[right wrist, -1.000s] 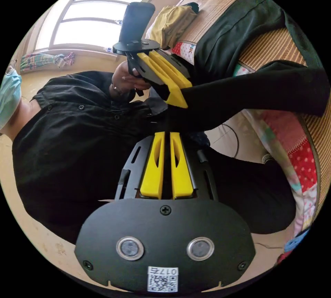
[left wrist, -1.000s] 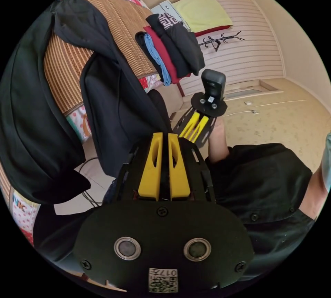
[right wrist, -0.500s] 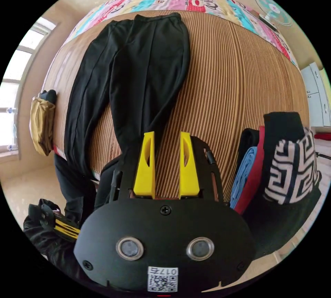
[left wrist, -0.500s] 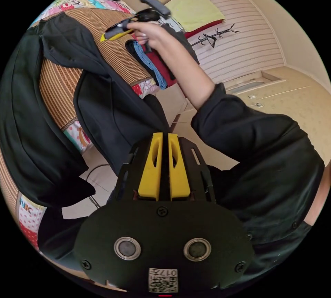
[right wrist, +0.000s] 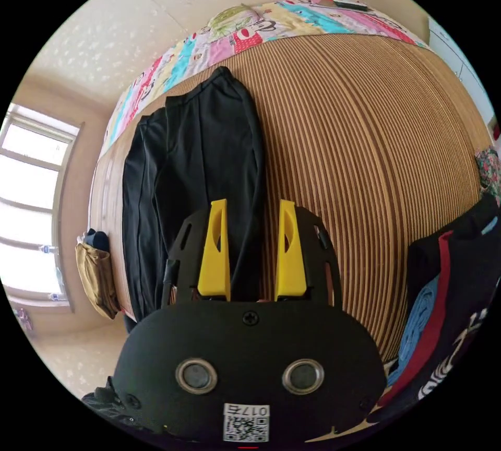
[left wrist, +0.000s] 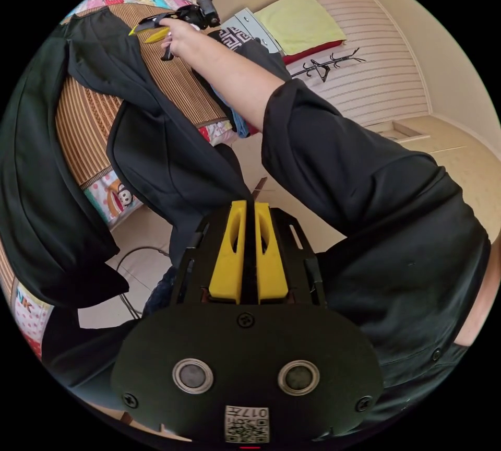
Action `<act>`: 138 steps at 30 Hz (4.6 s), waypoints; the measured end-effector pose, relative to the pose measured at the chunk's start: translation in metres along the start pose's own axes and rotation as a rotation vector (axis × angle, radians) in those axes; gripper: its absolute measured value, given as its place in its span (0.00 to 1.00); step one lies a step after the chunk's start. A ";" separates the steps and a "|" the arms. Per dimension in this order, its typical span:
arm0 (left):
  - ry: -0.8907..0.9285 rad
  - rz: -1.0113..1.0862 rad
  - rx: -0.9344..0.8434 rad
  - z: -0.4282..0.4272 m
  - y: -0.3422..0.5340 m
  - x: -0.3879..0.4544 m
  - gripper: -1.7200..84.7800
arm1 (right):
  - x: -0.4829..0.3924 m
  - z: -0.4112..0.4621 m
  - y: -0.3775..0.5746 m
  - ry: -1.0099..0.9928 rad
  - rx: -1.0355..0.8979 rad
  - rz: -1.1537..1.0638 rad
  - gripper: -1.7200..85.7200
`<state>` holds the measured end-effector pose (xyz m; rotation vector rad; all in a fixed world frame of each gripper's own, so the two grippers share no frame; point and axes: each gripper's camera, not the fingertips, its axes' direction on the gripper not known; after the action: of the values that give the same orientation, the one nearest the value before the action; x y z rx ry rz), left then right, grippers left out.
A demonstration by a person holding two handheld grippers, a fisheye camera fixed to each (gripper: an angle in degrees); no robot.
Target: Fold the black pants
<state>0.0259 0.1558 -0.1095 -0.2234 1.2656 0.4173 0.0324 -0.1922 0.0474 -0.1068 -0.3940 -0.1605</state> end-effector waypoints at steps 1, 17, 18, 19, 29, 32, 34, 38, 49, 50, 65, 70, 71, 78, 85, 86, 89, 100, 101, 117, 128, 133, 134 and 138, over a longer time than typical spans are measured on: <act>0.002 0.001 -0.005 0.000 0.000 -0.001 0.05 | -0.003 0.004 -0.002 0.021 -0.002 -0.027 0.16; 0.302 -0.100 0.121 -0.046 0.051 -0.056 0.05 | -0.057 -0.049 -0.017 0.021 0.114 -0.220 0.05; 0.329 -0.121 0.147 -0.051 0.060 -0.063 0.05 | -0.067 -0.053 -0.017 0.022 0.134 -0.244 0.05; 0.378 -0.169 0.205 -0.061 0.082 -0.076 0.04 | -0.088 -0.058 -0.015 0.027 0.161 -0.294 0.04; 0.239 -0.498 0.491 -0.139 0.250 -0.134 0.04 | -0.255 0.010 -0.029 -0.152 0.085 -0.479 0.05; 0.107 -0.537 0.500 -0.158 0.274 -0.133 0.04 | -0.281 0.065 -0.025 -0.161 0.004 -0.464 0.05; 0.044 -0.568 0.464 -0.162 0.283 -0.133 0.05 | -0.286 0.095 -0.019 -0.145 -0.050 -0.454 0.05; -0.022 -0.530 0.468 -0.176 0.303 -0.129 0.08 | -0.277 0.127 0.006 -0.133 -0.182 -0.509 0.04; -0.172 -0.391 0.502 -0.237 0.248 -0.144 0.13 | -0.126 0.033 0.182 -0.262 -0.070 -0.616 0.05; -0.218 -0.361 0.498 -0.239 0.229 -0.143 0.13 | -0.107 0.029 0.202 -0.257 -0.048 -0.579 0.05; -0.460 -0.505 0.493 -0.187 0.186 -0.135 0.11 | -0.019 0.055 0.310 -0.384 -0.049 -0.197 0.09; -0.409 -0.522 0.482 -0.175 0.197 -0.132 0.09 | -0.008 0.047 0.317 -0.315 0.031 -0.182 0.10; -0.418 -0.519 0.486 -0.174 0.197 -0.130 0.09 | -0.007 0.047 0.315 -0.300 0.036 -0.195 0.10; -0.453 -0.503 0.386 -0.173 0.181 -0.127 0.09 | -0.004 0.061 0.300 -0.298 -0.046 -0.221 0.10; -0.373 -0.399 0.381 -0.188 0.192 -0.102 0.05 | -0.019 0.038 0.303 -0.346 0.005 -0.319 0.04; -0.322 -0.369 0.423 -0.193 0.202 -0.096 0.04 | -0.021 0.027 0.307 -0.374 0.037 -0.339 0.04; -0.300 -0.310 0.496 -0.199 0.226 -0.083 0.04 | -0.028 0.003 0.319 -0.352 0.138 -0.409 0.04; -0.353 -0.504 0.347 -0.174 0.242 -0.125 0.04 | -0.009 0.066 0.336 -0.225 -0.128 -0.280 0.04; -0.355 -0.509 0.346 -0.175 0.243 -0.126 0.05 | -0.008 0.063 0.338 -0.205 -0.109 -0.280 0.04; -0.450 -0.388 0.635 -0.203 0.291 -0.088 0.07 | -0.097 0.008 0.120 -0.433 0.197 -0.284 0.12; -0.524 -0.300 0.737 -0.199 0.291 -0.068 0.08 | -0.135 0.137 -0.066 -0.123 0.219 0.108 0.17; -0.482 -0.288 0.771 -0.195 0.292 -0.084 0.06 | -0.178 0.185 -0.070 0.099 0.233 0.012 0.09; -0.460 -0.291 0.767 -0.196 0.292 -0.090 0.06 | -0.195 0.184 -0.067 0.115 0.287 -0.036 0.07; -0.468 -0.306 0.790 -0.198 0.302 -0.093 0.03 | -0.243 0.169 -0.057 0.072 0.460 -0.129 0.06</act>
<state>-0.2969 0.3349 -0.0594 0.3373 0.8326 -0.2969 -0.2617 -0.1924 0.1124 0.3768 -0.3571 -0.1966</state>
